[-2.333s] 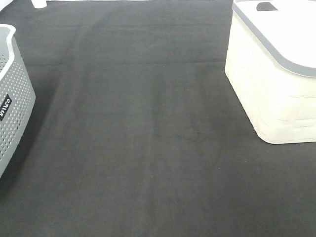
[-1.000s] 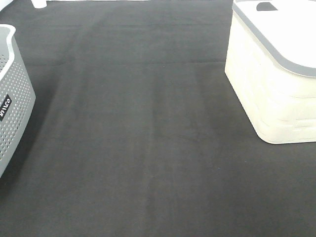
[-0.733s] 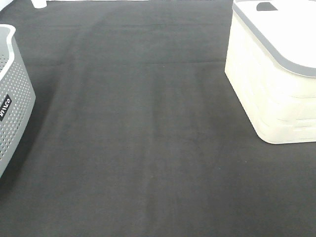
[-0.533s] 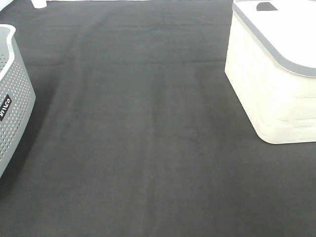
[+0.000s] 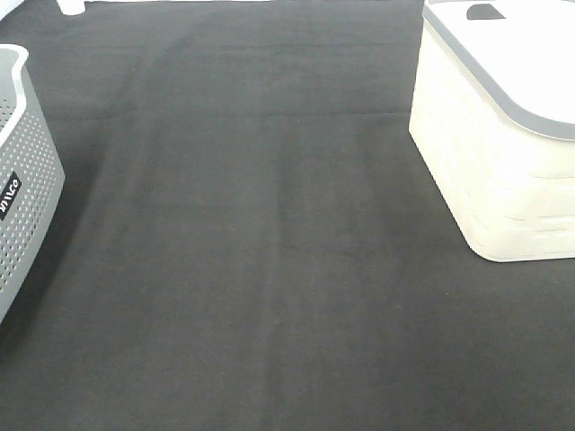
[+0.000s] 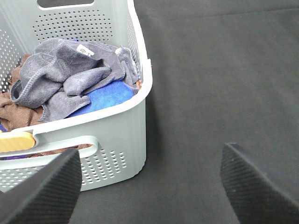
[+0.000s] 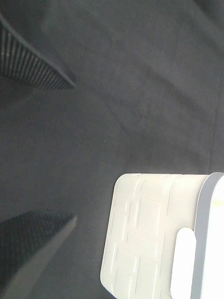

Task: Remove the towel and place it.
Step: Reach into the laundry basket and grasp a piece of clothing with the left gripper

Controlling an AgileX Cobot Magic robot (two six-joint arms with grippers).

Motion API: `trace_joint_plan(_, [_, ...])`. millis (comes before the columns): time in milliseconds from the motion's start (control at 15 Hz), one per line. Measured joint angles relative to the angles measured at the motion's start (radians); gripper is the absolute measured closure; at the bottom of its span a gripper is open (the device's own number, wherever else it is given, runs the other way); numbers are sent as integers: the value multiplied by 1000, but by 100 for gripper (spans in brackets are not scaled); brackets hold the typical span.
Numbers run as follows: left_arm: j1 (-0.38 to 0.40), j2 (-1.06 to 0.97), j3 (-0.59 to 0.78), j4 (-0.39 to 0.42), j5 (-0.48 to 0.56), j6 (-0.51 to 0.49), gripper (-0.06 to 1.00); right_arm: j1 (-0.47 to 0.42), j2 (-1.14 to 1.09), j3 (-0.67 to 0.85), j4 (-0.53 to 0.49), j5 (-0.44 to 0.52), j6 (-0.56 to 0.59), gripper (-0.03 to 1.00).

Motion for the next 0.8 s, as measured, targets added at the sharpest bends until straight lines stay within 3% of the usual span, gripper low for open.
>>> trace_joint_plan(800, [0, 0, 0, -1, 0, -2, 18, 0, 0, 0, 0, 0, 0, 26])
